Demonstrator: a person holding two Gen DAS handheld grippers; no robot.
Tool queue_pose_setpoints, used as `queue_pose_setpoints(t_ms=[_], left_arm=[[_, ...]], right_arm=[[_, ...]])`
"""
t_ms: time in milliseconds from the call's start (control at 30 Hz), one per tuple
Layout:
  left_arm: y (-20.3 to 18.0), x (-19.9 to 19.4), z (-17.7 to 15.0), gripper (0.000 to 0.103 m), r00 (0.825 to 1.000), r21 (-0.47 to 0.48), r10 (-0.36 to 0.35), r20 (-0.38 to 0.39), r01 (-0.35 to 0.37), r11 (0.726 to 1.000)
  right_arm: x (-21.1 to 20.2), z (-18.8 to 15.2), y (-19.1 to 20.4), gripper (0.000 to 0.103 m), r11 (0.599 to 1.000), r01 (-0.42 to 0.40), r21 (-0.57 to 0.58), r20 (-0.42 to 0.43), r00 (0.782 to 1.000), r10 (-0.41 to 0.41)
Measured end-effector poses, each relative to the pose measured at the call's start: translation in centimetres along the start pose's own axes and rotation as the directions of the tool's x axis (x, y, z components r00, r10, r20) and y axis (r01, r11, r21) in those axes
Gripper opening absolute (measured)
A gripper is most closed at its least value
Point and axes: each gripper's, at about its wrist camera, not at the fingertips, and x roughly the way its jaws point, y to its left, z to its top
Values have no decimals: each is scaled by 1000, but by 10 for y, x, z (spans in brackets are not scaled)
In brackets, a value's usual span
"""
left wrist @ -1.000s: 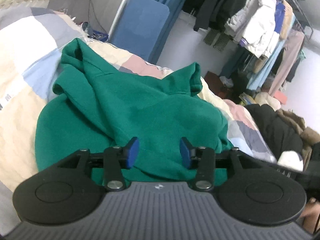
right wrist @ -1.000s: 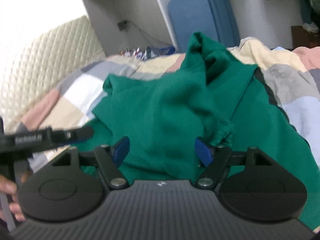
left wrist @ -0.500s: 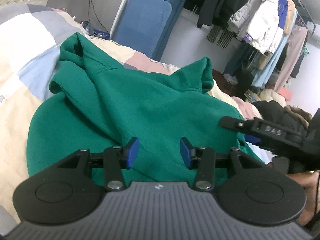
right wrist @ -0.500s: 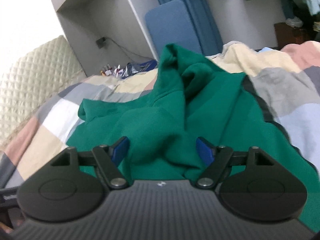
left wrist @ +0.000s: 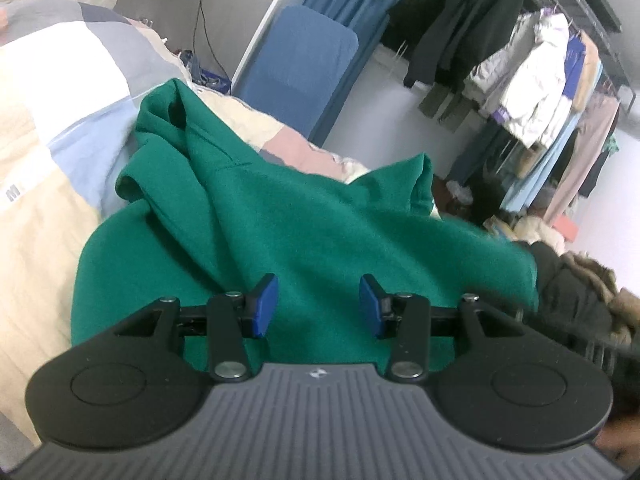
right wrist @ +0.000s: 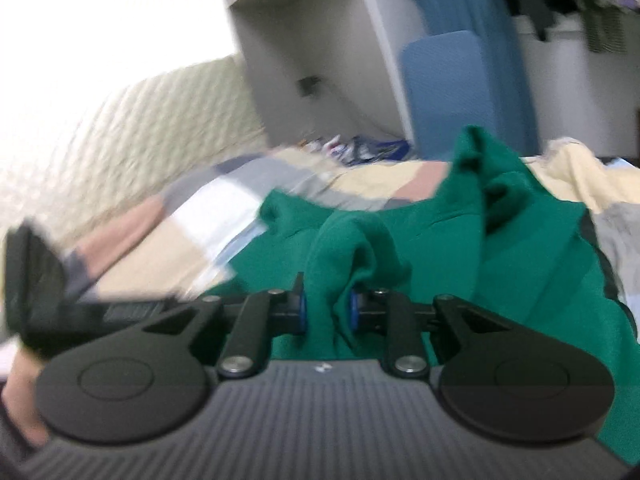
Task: Fold large clothes
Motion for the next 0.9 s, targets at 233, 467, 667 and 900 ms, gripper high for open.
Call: queue_pose_setpoints(t_ms=[233,467,667,900], left_arm=[[-1,-5,0,51,998,-23,-61,20,62,998],[-2,4,-7,51,998,-11,-57,-17,57,998],[1,2,-6,51,997,-35,-73,4,73,997],[0,2,-7,51,996,-32,-94,7,94,995]], right_arm=[[31,-43,21,22,1000,10,-22,-286,958,-16],[35,-47,14,31,999,13,34,-310,951,-1],[7,-29,11,75,995,-35,92,-248,967,57],[-20,-11,-9,75,986,-6,166,-123,992,27]])
